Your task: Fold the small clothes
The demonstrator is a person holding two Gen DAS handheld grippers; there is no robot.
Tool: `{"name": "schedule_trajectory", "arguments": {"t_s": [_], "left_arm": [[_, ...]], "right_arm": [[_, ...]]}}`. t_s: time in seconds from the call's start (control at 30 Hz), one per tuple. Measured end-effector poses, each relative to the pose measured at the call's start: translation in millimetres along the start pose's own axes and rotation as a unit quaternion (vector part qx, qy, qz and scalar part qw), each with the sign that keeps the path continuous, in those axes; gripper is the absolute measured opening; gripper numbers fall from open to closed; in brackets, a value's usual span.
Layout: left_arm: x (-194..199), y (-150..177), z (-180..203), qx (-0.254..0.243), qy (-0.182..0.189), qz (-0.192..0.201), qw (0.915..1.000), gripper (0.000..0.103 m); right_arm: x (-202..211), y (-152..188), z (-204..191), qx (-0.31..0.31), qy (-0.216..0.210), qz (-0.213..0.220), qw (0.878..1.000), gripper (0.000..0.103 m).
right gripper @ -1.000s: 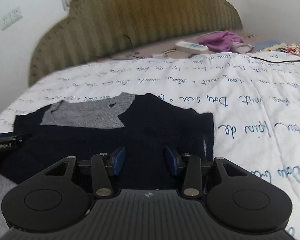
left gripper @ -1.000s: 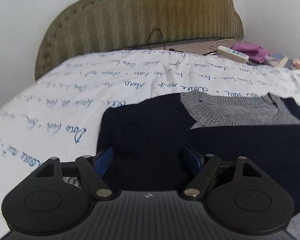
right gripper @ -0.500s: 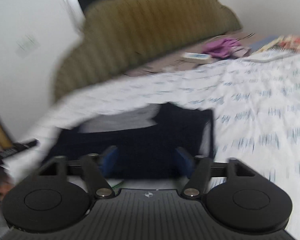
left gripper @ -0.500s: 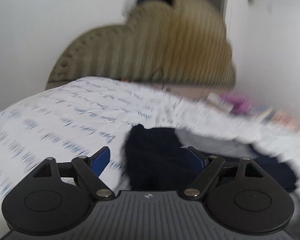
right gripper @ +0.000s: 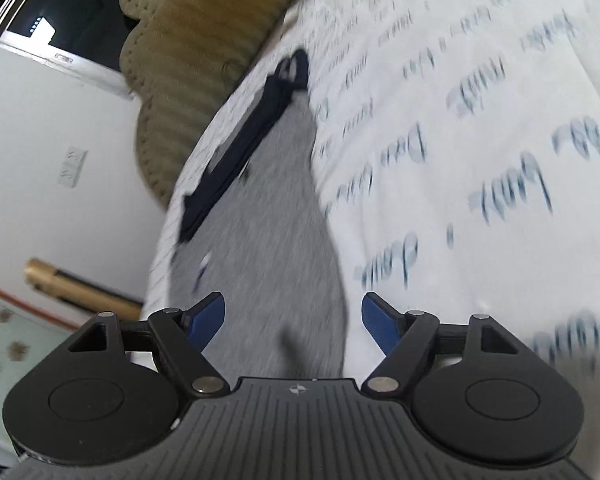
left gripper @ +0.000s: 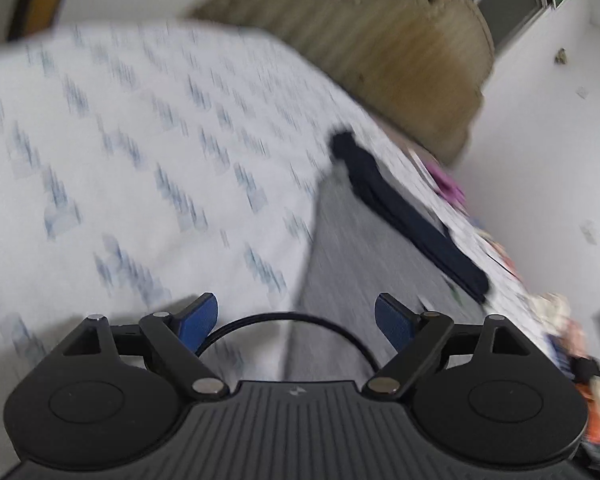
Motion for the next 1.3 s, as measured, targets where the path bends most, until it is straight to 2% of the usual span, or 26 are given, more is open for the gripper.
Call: {"name": "schedule_trajectory", "arguments": {"t_s": [0.07,0.13,0.37,0.43,0.5,0.6,0.7,0.73,0.8,0.87,0.93,1.0,1.13,1.3], "left_arm": [[1,11,-7,0.037,0.046,-0.038,0.9976,0.086],[-1,23,-10,0.069,0.101,-0.076,0.9896,0.086],[8,35,-16,0.133,0.16,-0.119,0.9708,0.086],[15,27,-12,0.113,0.153,-0.129,0.9733,0.086],[32,11,-12,0.075,0.133,-0.11,0.9821,0.086],[57,-18,-25,0.035,0.088,-0.102,0.9903,0.086],[75,-39,-42,0.009,0.015,-0.082,0.9965,0.087],[75,-41,-45,0.016,0.012,-0.074,0.9971,0.087],[66,-30,-47,0.054,0.054,-0.08,0.9939,0.087],[43,-6,-39,0.075,0.095,-0.113,0.9862,0.087],[18,18,-31,0.075,0.093,-0.143,0.9826,0.087],[11,29,-22,0.069,0.106,-0.122,0.9845,0.09],[3,36,-19,0.112,0.148,-0.153,0.9707,0.09],[-1,35,-9,0.101,0.157,-0.157,0.9698,0.089]], "right_arm": [[-1,10,2,-0.021,-0.037,-0.035,0.998,0.081],[-2,20,2,-0.029,-0.062,-0.06,0.996,0.081],[-8,38,-10,-0.005,-0.07,-0.081,0.994,0.082],[-9,40,-13,0.01,-0.058,-0.081,0.995,0.081],[-9,39,-14,0.014,-0.057,-0.079,0.995,0.081],[-10,41,-14,0.016,-0.059,-0.075,0.995,0.081],[-5,42,-9,0.02,-0.063,-0.065,0.996,0.082],[-4,43,-8,0.021,-0.065,-0.06,0.996,0.082],[-3,44,-8,0.022,-0.066,-0.054,0.996,0.082],[-4,44,-9,0.024,-0.063,-0.05,0.996,0.082],[-5,45,-10,0.027,-0.058,-0.049,0.997,0.082],[-6,45,-12,0.03,-0.053,-0.05,0.997,0.082],[-8,46,-14,0.033,-0.053,-0.048,0.997,0.086],[-6,45,-10,0.013,-0.067,-0.037,0.997,0.087]]}}
Point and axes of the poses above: each gripper's, at about its wrist camera, not at the fingertips, and x roughly against the way its jaws point, z to its right, y to its underside, the point moved 2 cm from there along -x, roughly the way its jaws point, and after that the axes turned 4 degrees about y, right-handed, at the moved point
